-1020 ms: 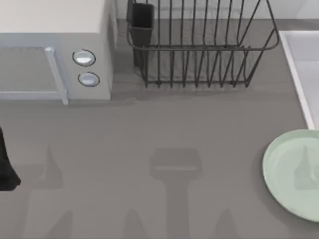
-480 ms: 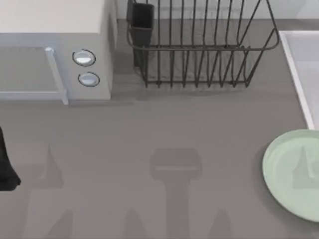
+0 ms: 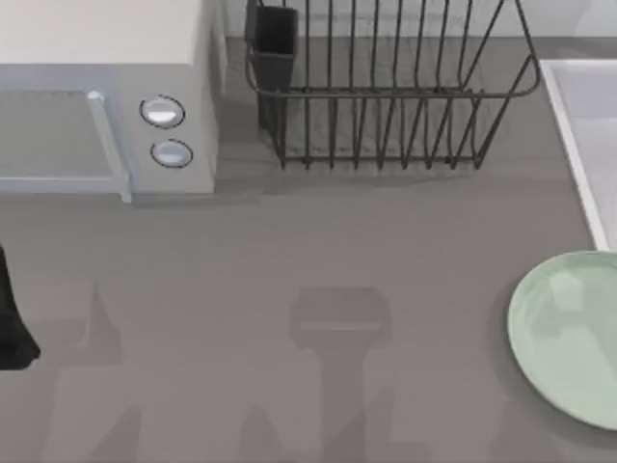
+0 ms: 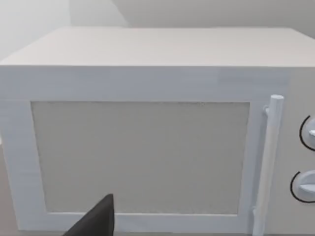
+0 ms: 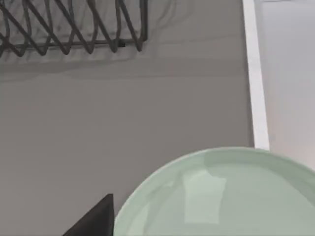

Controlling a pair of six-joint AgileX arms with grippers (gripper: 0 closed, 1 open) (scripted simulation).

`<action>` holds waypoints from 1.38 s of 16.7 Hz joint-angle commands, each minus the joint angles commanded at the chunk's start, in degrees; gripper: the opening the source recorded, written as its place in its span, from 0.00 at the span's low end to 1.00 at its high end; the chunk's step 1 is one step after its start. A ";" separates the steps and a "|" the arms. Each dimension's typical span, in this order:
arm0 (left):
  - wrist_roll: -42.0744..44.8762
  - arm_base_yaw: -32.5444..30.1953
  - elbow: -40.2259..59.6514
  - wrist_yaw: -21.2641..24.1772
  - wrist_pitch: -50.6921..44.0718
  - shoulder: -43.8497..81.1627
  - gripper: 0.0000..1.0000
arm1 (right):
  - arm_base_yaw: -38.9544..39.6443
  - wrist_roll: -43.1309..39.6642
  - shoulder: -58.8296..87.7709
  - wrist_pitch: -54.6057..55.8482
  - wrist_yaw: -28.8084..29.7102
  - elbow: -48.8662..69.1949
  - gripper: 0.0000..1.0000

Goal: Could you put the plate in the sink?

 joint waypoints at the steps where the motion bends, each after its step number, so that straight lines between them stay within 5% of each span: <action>1: 0.00 0.00 0.00 0.00 0.00 0.00 1.00 | 1.34 1.38 5.60 -3.37 0.00 3.91 1.00; 12: 0.00 0.00 0.00 0.00 0.00 0.00 1.00 | 13.51 13.92 57.90 -33.95 0.01 39.47 1.00; 23: 0.00 0.00 0.00 0.00 0.00 0.00 1.00 | 14.48 15.14 63.79 -34.67 0.00 41.40 1.00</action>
